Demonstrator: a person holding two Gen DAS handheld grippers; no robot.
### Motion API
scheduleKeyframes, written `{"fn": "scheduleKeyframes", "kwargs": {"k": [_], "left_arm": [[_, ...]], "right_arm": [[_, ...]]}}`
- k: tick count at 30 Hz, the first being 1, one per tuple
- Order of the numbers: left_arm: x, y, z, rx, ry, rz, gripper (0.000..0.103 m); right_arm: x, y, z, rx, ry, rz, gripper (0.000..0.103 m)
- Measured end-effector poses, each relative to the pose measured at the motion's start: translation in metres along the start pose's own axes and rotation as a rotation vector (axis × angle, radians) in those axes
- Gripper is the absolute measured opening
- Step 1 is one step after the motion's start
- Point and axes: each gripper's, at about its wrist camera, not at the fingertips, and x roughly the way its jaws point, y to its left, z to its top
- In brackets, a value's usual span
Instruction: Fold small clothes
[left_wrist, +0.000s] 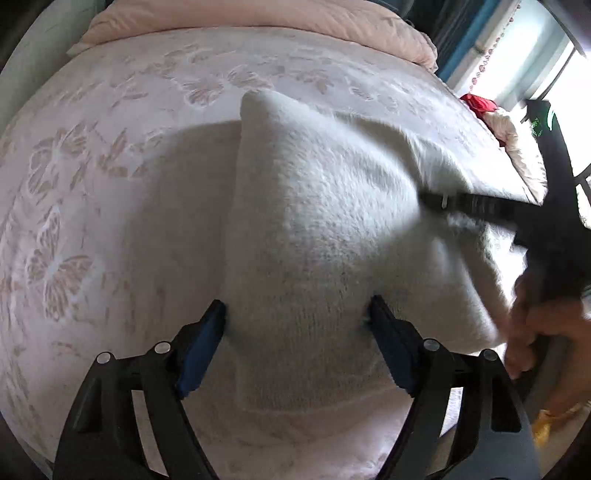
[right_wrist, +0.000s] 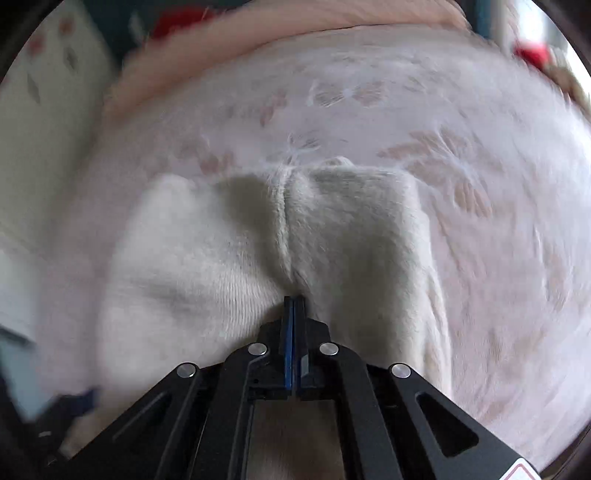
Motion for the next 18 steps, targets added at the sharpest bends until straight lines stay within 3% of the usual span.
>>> {"fn": "scheduleKeyframes", "kwargs": {"k": [2,3,5,6,7,10,12,13,14,15,18], "left_arm": [[-0.013,-0.007,-0.001,0.030,-0.030,0.017,0.075],[-0.019,-0.011,-0.002,0.048,-0.043,0.021,0.075],[-0.023,-0.014,-0.003,0.067,-0.053,0.025,0.075],[-0.023,-0.016,-0.004,0.069,-0.050,0.028,0.075],[-0.022,-0.018,-0.005,0.072,-0.044,0.029,0.075],[-0.017,-0.023,-0.004,0.089,-0.023,0.074,0.075],[-0.024,-0.025,-0.006,0.107,-0.035,0.086,0.076],[-0.027,-0.026,-0.005,0.107,-0.043,0.098,0.083],[-0.031,-0.025,-0.004,0.097,-0.057,0.114,0.087],[-0.034,-0.024,-0.003,0.086,-0.066,0.124,0.089],[-0.032,-0.020,0.004,0.064,-0.047,0.142,0.090]], "right_arm": [[-0.040,-0.008,-0.017,0.022,-0.100,-0.013,0.012],[-0.048,-0.010,-0.025,0.024,-0.121,-0.008,0.012],[-0.046,-0.021,-0.050,0.014,-0.080,-0.018,0.010],[-0.036,-0.024,-0.061,-0.009,-0.051,-0.056,0.002],[-0.026,-0.028,-0.071,-0.031,-0.038,-0.079,0.001],[-0.047,-0.036,-0.069,0.029,-0.077,-0.036,0.004],[-0.070,-0.035,-0.064,0.031,-0.134,-0.055,0.028],[-0.077,-0.035,-0.063,0.031,-0.156,-0.062,0.042],[-0.083,-0.036,-0.063,0.037,-0.173,-0.052,0.068],[-0.085,-0.037,-0.064,0.044,-0.181,-0.044,0.079],[-0.072,-0.043,-0.069,0.078,-0.133,-0.041,0.081]]}}
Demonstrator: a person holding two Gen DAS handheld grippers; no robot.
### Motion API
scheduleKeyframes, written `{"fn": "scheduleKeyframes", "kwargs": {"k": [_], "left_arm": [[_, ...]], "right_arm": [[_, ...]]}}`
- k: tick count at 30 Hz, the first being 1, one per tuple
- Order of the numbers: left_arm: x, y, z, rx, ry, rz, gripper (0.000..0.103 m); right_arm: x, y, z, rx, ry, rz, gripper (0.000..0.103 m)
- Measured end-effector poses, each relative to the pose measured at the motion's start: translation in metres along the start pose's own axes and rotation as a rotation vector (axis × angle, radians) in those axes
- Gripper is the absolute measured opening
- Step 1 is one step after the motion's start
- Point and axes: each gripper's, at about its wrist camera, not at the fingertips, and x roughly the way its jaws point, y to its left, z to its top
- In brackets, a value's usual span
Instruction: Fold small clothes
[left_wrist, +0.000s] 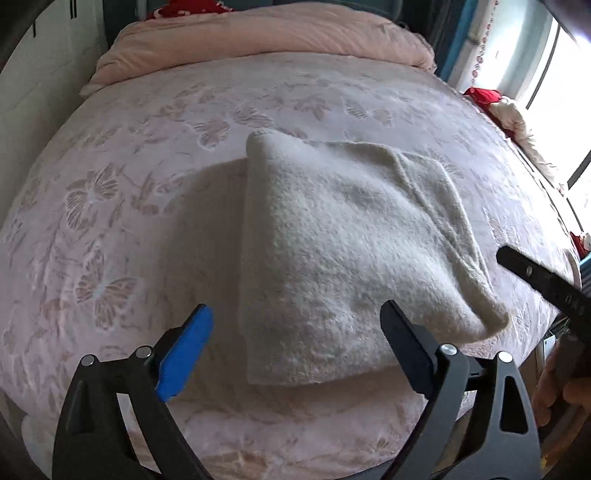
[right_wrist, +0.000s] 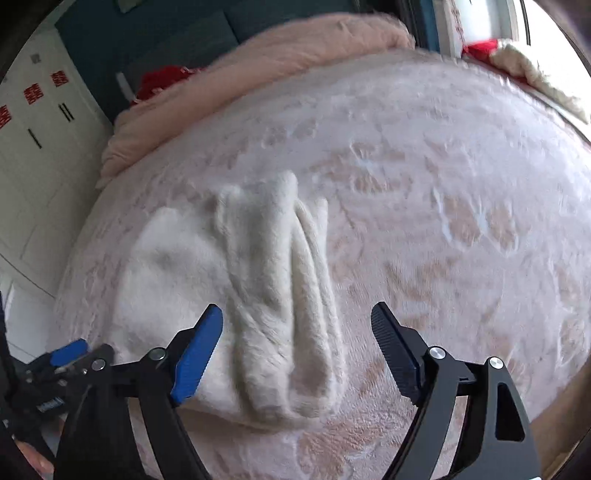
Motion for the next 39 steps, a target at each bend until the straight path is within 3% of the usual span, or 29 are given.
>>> {"fn": "scheduleKeyframes", "kwargs": {"k": [5,13,20,23,25,26,27,28,29,31,34,39], "left_arm": [[0.013,0.002,0.004,-0.024,0.048,-0.004,0.092],[0.048,-0.004,0.011,-0.040,0.088,-0.036,0.097],[0.076,0.002,0.015,-0.102,0.110,-0.141,0.098],[0.092,0.014,0.014,-0.172,0.134,-0.256,0.098],[0.096,0.020,0.013,-0.209,0.142,-0.303,0.098],[0.094,0.021,0.013,-0.211,0.142,-0.324,0.098],[0.092,0.021,0.013,-0.209,0.145,-0.336,0.091],[0.088,0.022,0.013,-0.209,0.146,-0.349,0.078],[0.081,0.023,0.014,-0.211,0.143,-0.367,0.072],[0.067,0.026,0.016,-0.215,0.140,-0.402,0.054],[0.039,0.030,0.017,-0.235,0.139,-0.472,0.049],[-0.027,0.037,0.001,-0.223,0.145,-0.579,0.048]], "right_arm": [[0.031,-0.015,-0.018,0.120,0.105,0.090,0.081],[0.065,-0.010,-0.017,0.182,0.140,0.186,0.087],[0.084,-0.002,-0.010,0.175,0.119,0.211,0.098],[0.086,0.001,-0.010,0.181,0.100,0.208,0.098],[0.083,0.001,-0.010,0.199,0.087,0.214,0.087],[0.080,0.000,-0.009,0.213,0.086,0.237,0.067],[0.078,-0.003,-0.008,0.236,0.090,0.257,0.051],[0.074,-0.006,-0.007,0.261,0.087,0.277,0.043],[0.066,-0.009,-0.004,0.288,0.083,0.309,0.038],[0.051,-0.008,-0.001,0.303,0.070,0.352,0.035],[0.014,0.004,0.000,0.274,0.042,0.379,0.035],[-0.056,0.006,-0.023,0.286,0.020,0.432,0.034]]}}
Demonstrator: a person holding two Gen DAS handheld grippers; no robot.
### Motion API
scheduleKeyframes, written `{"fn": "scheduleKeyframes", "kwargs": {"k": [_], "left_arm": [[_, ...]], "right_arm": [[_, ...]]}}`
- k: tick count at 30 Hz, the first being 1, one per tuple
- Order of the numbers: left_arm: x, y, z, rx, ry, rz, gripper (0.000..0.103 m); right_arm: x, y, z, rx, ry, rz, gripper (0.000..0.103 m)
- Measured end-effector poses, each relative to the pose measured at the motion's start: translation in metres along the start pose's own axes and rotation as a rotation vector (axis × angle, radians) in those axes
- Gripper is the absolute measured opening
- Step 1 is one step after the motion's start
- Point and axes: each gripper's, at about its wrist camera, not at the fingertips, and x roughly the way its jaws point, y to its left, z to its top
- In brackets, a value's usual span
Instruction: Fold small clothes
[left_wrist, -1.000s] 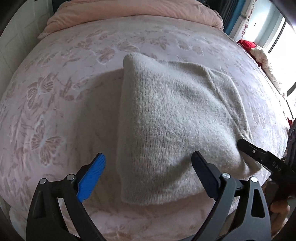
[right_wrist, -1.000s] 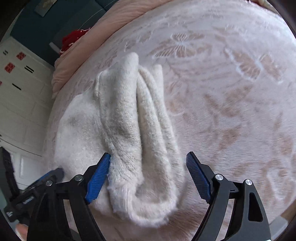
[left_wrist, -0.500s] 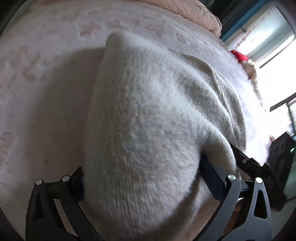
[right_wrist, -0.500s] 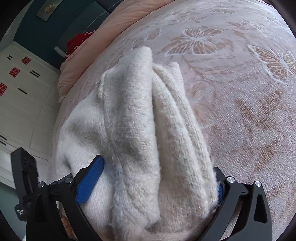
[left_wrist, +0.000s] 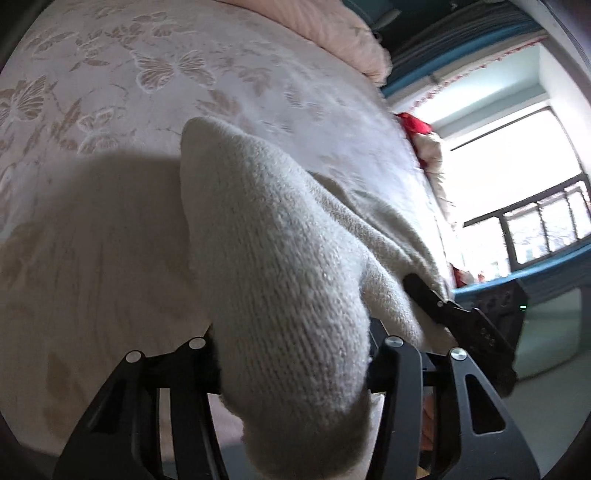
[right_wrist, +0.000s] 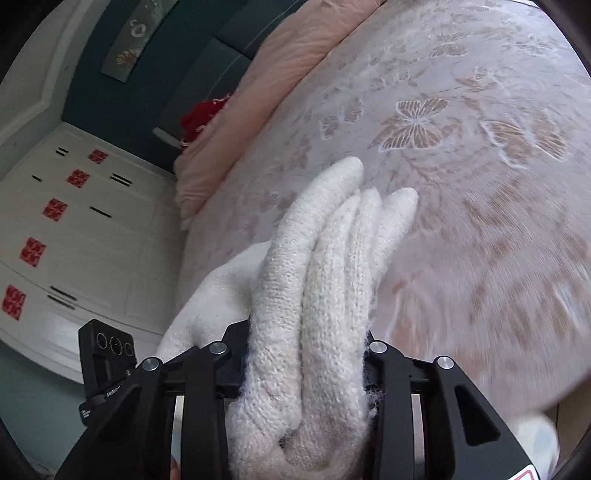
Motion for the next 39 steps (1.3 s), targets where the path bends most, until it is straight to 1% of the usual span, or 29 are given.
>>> {"fn": "scheduleKeyframes", "kwargs": {"k": [1,4,7,9,13,16,20,23,28,33,36,39], "left_arm": [[-0.010,-0.006,-0.006,0.012,0.005,-0.010,0.048],[-0.043,-0.032,-0.030,0.081,-0.006,-0.019,0.049],[-0.080,-0.060,-0.050,0.167,-0.055,-0.033,0.049],[-0.108,-0.081,-0.062,0.225,-0.106,-0.051,0.049],[-0.162,-0.126,-0.073,0.346,-0.244,-0.079,0.049],[-0.216,-0.160,-0.077,0.457,-0.383,-0.091,0.049],[-0.272,-0.194,-0.080,0.585,-0.520,-0.101,0.050],[-0.312,-0.215,-0.084,0.679,-0.626,-0.096,0.051],[-0.368,-0.236,-0.088,0.792,-0.794,-0.078,0.053],[-0.405,-0.235,-0.085,0.842,-0.917,-0.057,0.056],[-0.420,-0.230,-0.073,0.841,-0.957,-0.049,0.057],[-0.429,-0.211,-0.055,0.820,-0.973,-0.051,0.058]], "right_arm": [[-0.012,0.004,-0.007,0.003,-0.004,0.009,0.034],[-0.052,0.025,-0.030,-0.021,-0.051,0.036,0.035],[-0.096,0.052,-0.045,-0.075,-0.123,0.061,0.035],[-0.124,0.075,-0.050,-0.130,-0.180,0.081,0.035],[-0.172,0.131,-0.052,-0.258,-0.306,0.138,0.035],[-0.208,0.179,-0.054,-0.358,-0.418,0.204,0.035],[-0.247,0.229,-0.060,-0.465,-0.538,0.265,0.036],[-0.268,0.265,-0.060,-0.536,-0.606,0.310,0.036],[-0.288,0.318,-0.057,-0.633,-0.678,0.378,0.037],[-0.282,0.358,-0.047,-0.688,-0.700,0.432,0.038],[-0.264,0.378,-0.039,-0.707,-0.696,0.445,0.038],[-0.238,0.394,-0.027,-0.717,-0.670,0.447,0.038]]}}
